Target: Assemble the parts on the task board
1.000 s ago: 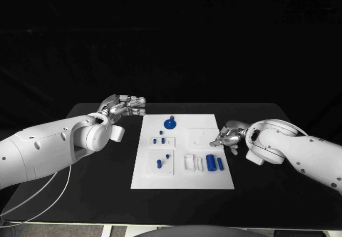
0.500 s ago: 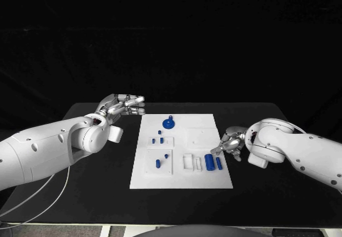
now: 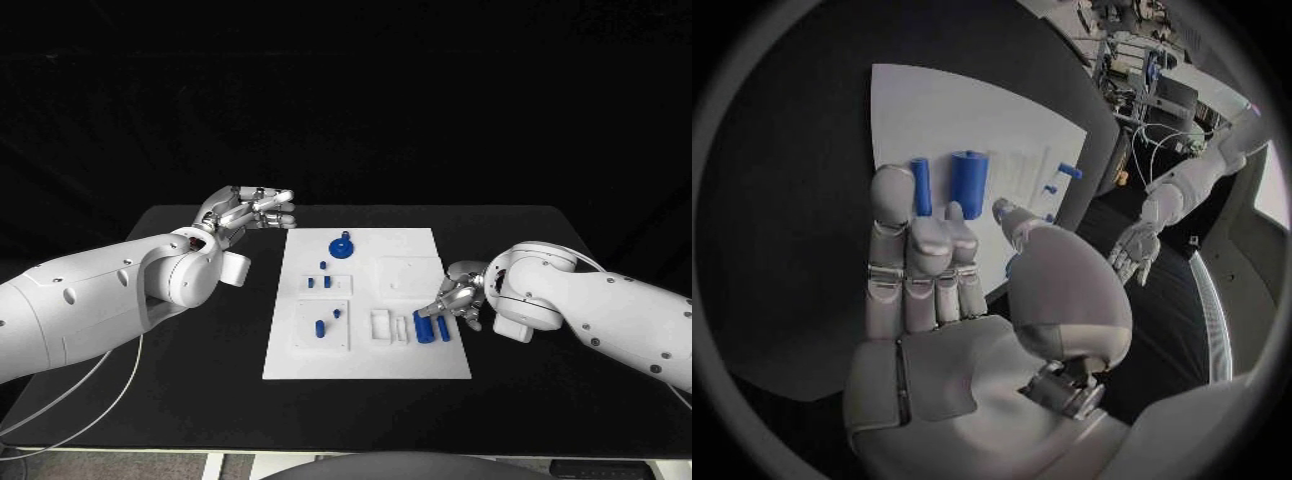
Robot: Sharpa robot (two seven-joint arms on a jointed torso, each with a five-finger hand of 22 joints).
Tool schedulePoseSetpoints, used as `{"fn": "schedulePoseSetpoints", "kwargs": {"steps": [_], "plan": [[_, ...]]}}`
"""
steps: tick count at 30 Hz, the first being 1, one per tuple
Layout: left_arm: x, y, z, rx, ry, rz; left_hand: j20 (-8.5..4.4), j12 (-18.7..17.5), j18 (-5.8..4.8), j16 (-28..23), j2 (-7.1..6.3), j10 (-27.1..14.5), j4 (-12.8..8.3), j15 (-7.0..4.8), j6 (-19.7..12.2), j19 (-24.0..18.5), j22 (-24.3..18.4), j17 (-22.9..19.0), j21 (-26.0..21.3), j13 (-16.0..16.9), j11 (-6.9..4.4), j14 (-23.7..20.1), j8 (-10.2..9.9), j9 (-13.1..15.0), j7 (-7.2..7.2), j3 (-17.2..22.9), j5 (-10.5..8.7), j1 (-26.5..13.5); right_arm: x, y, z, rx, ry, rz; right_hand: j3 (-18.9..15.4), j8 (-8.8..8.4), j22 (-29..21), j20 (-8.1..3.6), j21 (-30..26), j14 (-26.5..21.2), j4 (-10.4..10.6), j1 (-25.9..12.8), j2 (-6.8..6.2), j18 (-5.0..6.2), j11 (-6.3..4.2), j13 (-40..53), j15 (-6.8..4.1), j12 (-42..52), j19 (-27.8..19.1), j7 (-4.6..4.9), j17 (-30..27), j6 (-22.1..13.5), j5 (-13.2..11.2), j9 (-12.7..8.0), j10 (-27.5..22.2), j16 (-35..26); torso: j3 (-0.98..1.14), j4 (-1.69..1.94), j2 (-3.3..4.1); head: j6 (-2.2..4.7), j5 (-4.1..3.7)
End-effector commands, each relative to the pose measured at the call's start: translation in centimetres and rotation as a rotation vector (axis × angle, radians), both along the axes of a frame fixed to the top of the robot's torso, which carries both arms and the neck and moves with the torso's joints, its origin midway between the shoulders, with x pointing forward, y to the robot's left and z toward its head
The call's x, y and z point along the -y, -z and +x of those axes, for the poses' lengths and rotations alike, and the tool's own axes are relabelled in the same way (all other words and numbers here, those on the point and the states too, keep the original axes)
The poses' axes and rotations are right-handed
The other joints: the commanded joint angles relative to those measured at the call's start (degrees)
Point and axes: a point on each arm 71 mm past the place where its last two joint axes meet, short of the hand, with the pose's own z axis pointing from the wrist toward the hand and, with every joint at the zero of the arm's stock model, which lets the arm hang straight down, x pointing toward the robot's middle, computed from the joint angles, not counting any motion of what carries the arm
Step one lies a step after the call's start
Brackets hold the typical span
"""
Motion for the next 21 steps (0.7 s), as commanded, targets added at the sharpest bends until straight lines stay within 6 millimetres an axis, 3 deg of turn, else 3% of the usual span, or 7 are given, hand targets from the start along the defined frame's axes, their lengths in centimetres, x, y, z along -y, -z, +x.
{"fn": "schedulePoseSetpoints", "kwargs": {"steps": [1,5,12,15,21], "plan": [[0.2,-0.1,-0.2,0.01,0.018,-0.029,-0.09,-0.3,-0.1,-0.1,0.56,-0.4,-0.4,0.19,0.2,0.1,-0.1,0.0,0.2,0.1,0.22,0.0,0.1,0.1,0.02,0.0,0.33,-0.1,-0.1,0.6,-0.2,-0.022,-0.02,-0.039,0.1,-0.06,0.1,0.55,-0.5,0.3,0.0,0.0,-0.52,0.41,0.51,0.0,0.23,-0.3,1.8,-0.02,0.0,-0.7,-0.1,-0.2,0.0,-0.1,0.08,0.0,0.0,-0.11,0.36],[0.2,-0.1,-0.2,0.006,0.021,-0.033,-0.06,-0.3,-0.09,-0.2,0.61,-0.5,-0.4,0.22,0.1,0.1,-0.3,0.0,0.3,0.1,0.26,-0.1,0.1,0.1,0.05,0.0,0.29,-0.2,-0.1,1.3,-0.4,-0.046,-0.024,-0.047,0.0,-0.02,0.3,0.63,-0.5,0.3,0.1,-0.2,-0.66,0.45,0.61,-0.1,0.3,-0.5,1.8,0.09,0.1,-1.0,-0.4,-0.4,-0.1,-0.1,0.0,-0.06,-0.02,-0.24,0.44],[0.2,-0.1,-0.2,0.0,0.029,-0.04,-0.03,-0.3,-0.08,-0.1,0.66,-0.5,-0.4,0.25,0.0,0.0,-0.4,0.0,0.3,0.1,0.29,-0.2,0.1,0.1,0.07,0.0,0.24,-0.3,-0.6,2.3,-0.6,-0.069,-0.024,-0.046,0.0,0.0,0.5,0.68,-0.7,0.3,0.2,-0.4,-0.69,0.51,0.63,-0.2,0.33,-0.7,1.8,0.07,0.2,-0.9,-0.9,-0.5,-0.3,-0.2,0.12,-0.1,0.05,-0.32,0.79],[0.2,-0.1,-0.3,-0.003,0.03,-0.041,0.0,-0.3,-0.07,-0.1,0.72,-0.6,-0.5,0.28,-0.1,0.0,-0.5,0.0,0.3,0.1,0.32,-0.2,0.1,0.1,0.1,0.0,0.24,-0.4,-0.9,2.6,-0.7,-0.064,-0.025,-0.05,0.1,0.01,0.6,0.78,-0.8,0.3,-0.1,-0.1,-0.76,0.43,0.61,-0.2,0.41,-0.9,1.8,0.02,0.2,-0.8,-1.4,-0.5,-0.3,-0.3,0.06,-0.07,0.04,-0.36,0.84],[0.3,0.0,-0.2,-0.009,0.032,-0.04,0.02,-0.3,-0.06,-0.1,1.02,-0.7,-0.3,0.3,-0.1,0.0,-0.6,0.1,0.3,0.1,0.33,-0.3,0.1,0.1,0.1,0.0,0.33,-0.6,-1.5,2.9,-0.9,-0.053,-0.028,-0.046,0.7,-0.01,1.2,0.78,-0.7,0.4,-0.1,-0.2,-1.73,0.35,0.66,-0.3,0.44,-1.0,1.9,0.08,0.4,-0.9,-4.2,-0.7,-0.3,-0.2,0.02,-0.02,0.05,-0.55,0.82]]}}
